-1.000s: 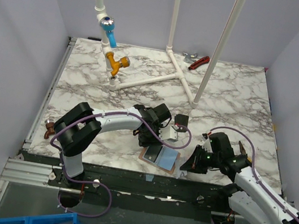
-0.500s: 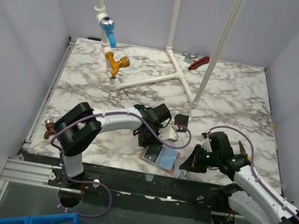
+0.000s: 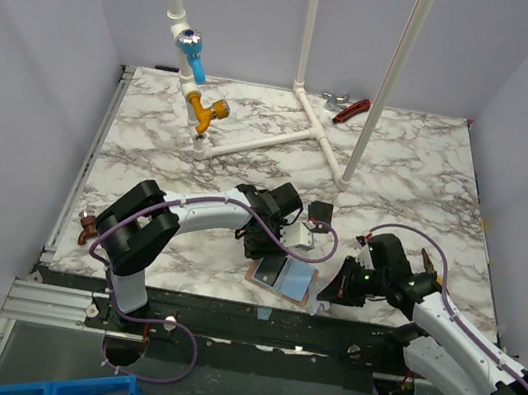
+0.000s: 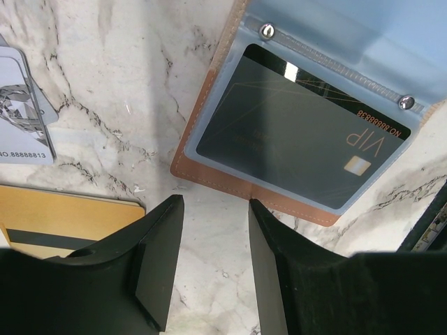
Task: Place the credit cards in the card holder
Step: Turn over the card slot in the card holder.
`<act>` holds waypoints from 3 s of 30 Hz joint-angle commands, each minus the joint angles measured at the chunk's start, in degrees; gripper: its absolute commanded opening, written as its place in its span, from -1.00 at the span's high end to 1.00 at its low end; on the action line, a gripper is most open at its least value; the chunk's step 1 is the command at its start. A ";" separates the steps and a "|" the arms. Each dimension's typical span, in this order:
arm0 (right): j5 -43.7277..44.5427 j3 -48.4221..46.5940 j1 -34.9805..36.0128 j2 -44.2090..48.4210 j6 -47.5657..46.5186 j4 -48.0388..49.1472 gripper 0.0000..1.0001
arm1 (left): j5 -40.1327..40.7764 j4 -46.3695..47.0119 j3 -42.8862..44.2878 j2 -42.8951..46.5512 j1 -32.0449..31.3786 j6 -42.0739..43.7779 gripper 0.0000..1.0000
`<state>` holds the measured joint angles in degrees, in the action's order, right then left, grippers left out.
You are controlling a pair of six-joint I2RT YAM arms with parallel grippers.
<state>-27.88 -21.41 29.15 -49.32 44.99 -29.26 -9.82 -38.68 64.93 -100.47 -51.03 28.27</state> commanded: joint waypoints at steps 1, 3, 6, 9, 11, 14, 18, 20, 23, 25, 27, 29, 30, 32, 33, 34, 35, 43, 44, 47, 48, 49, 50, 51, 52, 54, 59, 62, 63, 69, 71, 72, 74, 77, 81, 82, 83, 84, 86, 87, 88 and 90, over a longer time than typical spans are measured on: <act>1.28 0.23 -0.06 0.47 -0.08 -1.14 0.99 | 0.77 0.16 0.98 -0.71 -0.22 0.73 0.14; 1.42 0.14 -0.06 0.53 -0.07 -1.25 0.99 | 0.77 0.09 0.91 -0.74 -0.24 0.68 0.14; 1.08 0.40 -0.08 0.62 0.14 -0.63 0.98 | 0.64 0.27 0.74 -0.64 -0.22 0.64 0.13; 0.65 0.40 -0.07 -0.05 0.05 -0.06 0.99 | 0.65 0.35 0.68 -0.75 -0.24 0.64 0.14; 0.46 0.45 -0.08 -0.64 0.07 0.37 0.99 | 0.68 0.35 0.73 -0.71 -0.26 0.64 0.14; 0.11 0.32 -0.04 -0.78 0.15 1.38 0.99 | 0.61 0.36 0.71 -0.70 -0.26 0.64 0.14; -0.63 0.31 -0.10 -0.71 0.18 1.59 0.99 | 0.73 0.36 0.60 -0.86 -0.22 0.64 0.14; -0.32 0.18 -0.06 0.06 0.27 0.76 0.99 | 0.73 0.27 0.58 -0.80 -0.22 0.64 0.14; -0.16 0.23 -0.06 1.58 0.76 0.79 0.99 | 0.68 0.46 0.55 -0.95 -0.22 0.71 0.14; -0.67 0.38 -0.03 1.19 0.98 1.53 0.99 | 0.68 0.36 0.72 -1.16 -0.22 0.64 0.14; -1.20 0.15 -0.12 0.06 0.56 1.74 0.99 | 0.64 0.36 0.73 -1.13 -0.22 0.64 0.15; -1.71 -0.37 -0.08 -0.31 0.27 2.10 0.99 | 0.64 0.36 0.62 -0.98 -0.24 0.64 0.15; -2.34 -0.49 -0.12 -0.15 0.32 2.74 0.99 | 0.60 0.36 0.59 -1.04 -0.22 0.64 0.15; -3.98 -0.60 -0.03 0.40 0.75 5.24 0.99 | 0.57 0.49 0.47 -1.02 -0.22 0.73 0.15; -4.43 -0.81 -0.13 0.30 0.88 6.02 0.99 | 0.52 0.44 0.46 -0.97 -0.22 0.73 0.15; -5.34 -1.11 -0.06 -0.10 0.88 7.08 0.99 | 0.46 0.53 0.46 -1.05 -0.22 0.73 0.15; -6.23 -1.28 -0.02 -0.73 0.71 8.14 0.99 | 0.36 0.47 0.49 -0.98 -0.23 0.69 0.15; -10.09 -4.27 0.01 -8.78 -0.36 15.89 0.99 | -6.02 -4.19 4.37 0.96 0.34 0.00 0.15; -10.68 -4.63 0.03 -9.89 -0.30 16.97 0.99 | -7.47 -5.17 5.21 1.41 0.76 -0.34 0.15; -11.58 -6.05 0.24 -12.49 -0.96 18.19 0.99 | -14.23 -8.09 8.42 2.11 2.85 -1.78 0.15; -11.58 -6.52 0.43 -13.22 -1.32 18.10 0.99 | -17.27 -9.42 9.93 1.90 3.60 -2.64 0.15; -11.60 -6.66 0.53 -13.52 -1.43 18.03 0.99 | -19.84 -10.67 11.46 1.45 4.40 -3.36 0.15; -11.50 -6.75 0.60 -13.83 -1.53 17.88 0.99 | -23.03 -11.69 12.65 1.05 4.98 -4.09 0.15; -11.41 -6.57 0.64 -13.89 -1.53 17.91 0.99 | -25.31 -12.55 13.76 0.36 5.30 -4.63 0.15; -11.28 -6.33 0.65 -13.87 -1.47 17.92 0.99 | -27.06 -13.00 14.65 -0.23 5.33 -5.27 0.15; -10.81 -5.88 0.68 -13.34 -1.32 17.66 0.99 | -29.79 -13.86 16.32 -1.87 5.32 -6.19 0.15; -10.13 -5.05 0.72 -11.89 -1.11 16.79 0.99 | -31.48 -13.10 18.73 -6.08 5.37 -8.60 0.16; -10.34 -5.01 0.73 -12.32 -1.47 16.60 0.99 | -33.31 -12.94 20.43 -7.55 5.26 -9.75 0.17; -10.50 -5.10 0.69 -12.56 -1.63 16.60 0.99 | -33.37 -12.84 20.77 -7.87 5.21 -9.96 0.17; -10.18 -5.01 0.73 -12.53 -2.17 15.90 0.99 | -32.96 -12.56 21.11 -8.77 4.90 -10.01 0.17; -10.09 -4.55 0.74 -12.29 -2.17 15.89 0.99 | -32.77 -12.65 21.21 -9.02 4.78 -9.90 0.17; -10.09 -4.25 0.73 -12.18 -2.19 15.90 0.99 | -32.88 -12.72 21.32 -9.05 4.72 -9.86 0.17; -10.09 -3.94 0.74 -11.96 -2.02 15.98 0.99 | -33.32 -13.04 21.53 -9.22 4.57 -9.94 0.17; -10.09 -3.67 0.73 -11.70 -2.08 15.98 0.99 | -32.62 -12.62 21.07 -9.23 3.95 -9.90 0.17; -10.00 -3.64 0.69 -11.40 -2.05 15.72 0.99 | -30.58 -11.72 20.09 -9.51 3.03 -9.73 0.17; -9.93 -3.48 0.74 -11.24 -2.09 15.72 0.99 | -30.30 -11.65 19.99 -9.57 2.89 -9.80 0.17; -9.91 -3.33 0.71 -11.23 -1.93 15.80 0.99 | -30.31 -11.68 20.05 -9.66 2.79 -9.81 0.17; -9.91 -3.14 0.74 -11.24 -1.80 15.97 0.99 | -30.25 -11.77 20.19 -9.83 2.76 -9.90 0.17; -10.11 -3.07 0.70 -11.41 -1.81 16.12 0.99 | -30.10 -11.70 20.23 -9.83 2.55 -9.90 0.17; -10.09 -3.09 0.73 -11.49 -1.81 16.16 0.99 | -29.75 -11.62 20.14 -9.83 2.44 -9.90 0.17; -10.09 -3.11 0.72 -11.46 -1.84 16.24 0.99 | -29.44 -11.51 20.07 -9.83 2.27 -9.80 0.17; -10.09 -3.10 0.69 -11.34 -1.70 16.25 0.99 | -28.26 -11.19 19.57 -9.75 1.94 -9.49 0.17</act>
<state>-37.41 -25.12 29.34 -61.19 43.55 -13.10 -40.40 -50.65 84.95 -109.62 -48.36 18.37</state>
